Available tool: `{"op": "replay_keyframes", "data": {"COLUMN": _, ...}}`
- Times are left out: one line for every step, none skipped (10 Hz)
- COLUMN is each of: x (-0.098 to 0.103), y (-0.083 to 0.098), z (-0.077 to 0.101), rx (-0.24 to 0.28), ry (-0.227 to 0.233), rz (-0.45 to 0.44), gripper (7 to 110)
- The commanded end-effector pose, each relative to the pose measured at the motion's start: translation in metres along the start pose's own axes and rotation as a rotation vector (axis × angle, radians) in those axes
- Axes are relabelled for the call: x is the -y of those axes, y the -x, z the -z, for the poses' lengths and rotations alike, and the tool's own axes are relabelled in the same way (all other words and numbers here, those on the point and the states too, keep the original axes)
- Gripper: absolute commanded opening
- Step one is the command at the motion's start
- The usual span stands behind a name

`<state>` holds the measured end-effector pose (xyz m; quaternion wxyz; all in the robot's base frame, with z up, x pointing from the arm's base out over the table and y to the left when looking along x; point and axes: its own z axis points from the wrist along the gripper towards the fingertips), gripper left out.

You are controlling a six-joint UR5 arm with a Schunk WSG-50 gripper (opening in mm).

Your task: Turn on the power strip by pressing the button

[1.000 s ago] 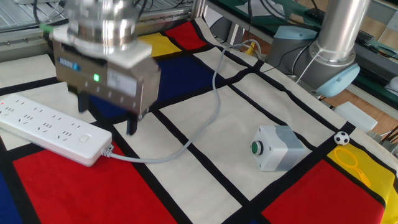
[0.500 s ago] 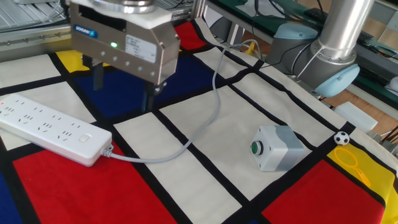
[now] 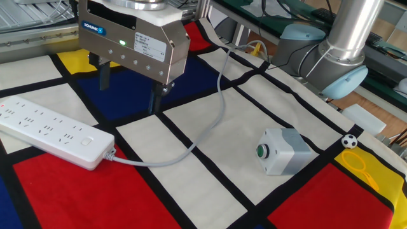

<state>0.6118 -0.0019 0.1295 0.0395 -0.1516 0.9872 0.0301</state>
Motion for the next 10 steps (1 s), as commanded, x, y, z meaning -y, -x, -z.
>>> {"op": "replay_keyframes", "data": {"x": -0.0025, "y": 0.0016, "z": 0.0014, "rx": 0.009, "ry": 0.006, "rz": -0.01, "gripper": 88}}
{"op": "replay_keyframes", "data": {"x": -0.0022, "y": 0.0014, "z": 0.0013, "rx": 0.008, "ry": 0.005, "rz": -0.012, "gripper": 88}}
{"op": "replay_keyframes", "data": {"x": -0.0027, "y": 0.0013, "z": 0.0009, "rx": 0.008, "ry": 0.005, "rz": -0.013, "gripper": 88}}
{"op": "replay_keyframes", "data": {"x": -0.0034, "y": 0.0013, "z": 0.0007, "rx": 0.009, "ry": 0.006, "rz": -0.013, "gripper": 88}}
{"op": "replay_keyframes", "data": {"x": -0.0044, "y": 0.0014, "z": 0.0007, "rx": 0.01, "ry": 0.009, "rz": -0.015, "gripper": 88}}
{"op": "replay_keyframes", "data": {"x": -0.0054, "y": 0.0016, "z": 0.0007, "rx": 0.01, "ry": 0.011, "rz": -0.017, "gripper": 88}}
{"op": "replay_keyframes", "data": {"x": -0.0056, "y": 0.0014, "z": 0.0004, "rx": 0.01, "ry": 0.009, "rz": -0.02, "gripper": 88}}
{"op": "replay_keyframes", "data": {"x": -0.0063, "y": 0.0013, "z": 0.0, "rx": 0.01, "ry": 0.009, "rz": -0.02, "gripper": 88}}
{"op": "replay_keyframes", "data": {"x": -0.0058, "y": 0.0013, "z": -0.0006, "rx": 0.009, "ry": 0.006, "rz": -0.02, "gripper": 88}}
{"op": "replay_keyframes", "data": {"x": -0.0059, "y": 0.0015, "z": -0.001, "rx": 0.009, "ry": 0.006, "rz": -0.018, "gripper": 88}}
